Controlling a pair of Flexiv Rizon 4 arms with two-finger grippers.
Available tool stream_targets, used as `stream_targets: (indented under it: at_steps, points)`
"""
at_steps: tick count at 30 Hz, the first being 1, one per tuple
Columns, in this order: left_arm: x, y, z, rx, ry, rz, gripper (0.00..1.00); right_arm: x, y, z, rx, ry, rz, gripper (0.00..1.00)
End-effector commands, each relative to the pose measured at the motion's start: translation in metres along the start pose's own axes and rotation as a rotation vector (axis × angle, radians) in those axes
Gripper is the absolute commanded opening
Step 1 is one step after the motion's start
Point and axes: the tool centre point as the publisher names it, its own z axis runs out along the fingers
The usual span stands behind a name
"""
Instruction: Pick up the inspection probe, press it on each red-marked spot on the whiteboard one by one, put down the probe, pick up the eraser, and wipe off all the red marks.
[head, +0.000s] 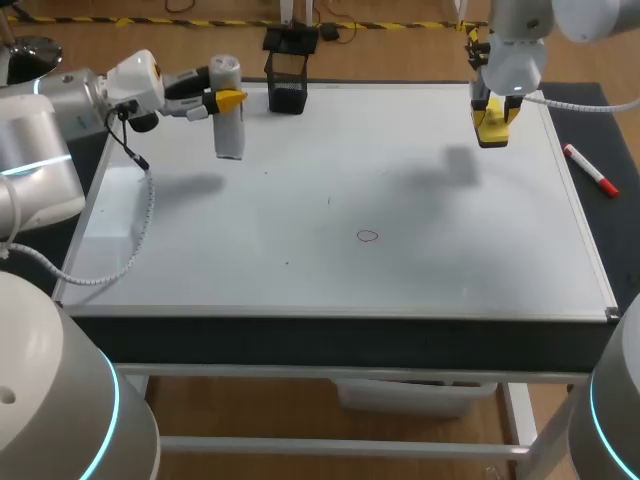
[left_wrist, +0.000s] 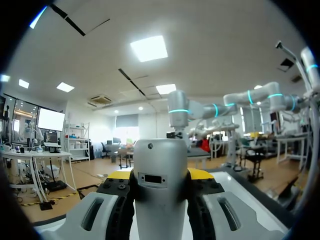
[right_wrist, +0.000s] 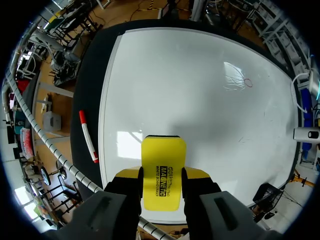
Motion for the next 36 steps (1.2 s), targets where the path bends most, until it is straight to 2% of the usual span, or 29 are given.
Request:
stream_targets:
  at_steps: [1, 22, 25, 36]
  points:
    - [0.011, -0.004, -0.001, 0.001, -0.016, 0.008, 0.00, 0.001, 0.000, -0.002, 0.000, 0.002, -0.003, 0.00]
    - [0.052, 0.008, -0.013, 0.025, -0.038, -0.002, 0.00, -0.002, 0.003, -0.005, 0.008, 0.002, -0.023, 0.00]
    - [0.054, 0.007, -0.014, 0.028, -0.043, 0.002, 0.00, -0.017, 0.023, -0.008, 0.033, 0.028, -0.095, 0.00]
    - [0.054, 0.007, -0.014, 0.028, -0.043, 0.002, 0.00, -0.064, 0.111, 0.003, 0.023, -0.017, -0.262, 0.00]
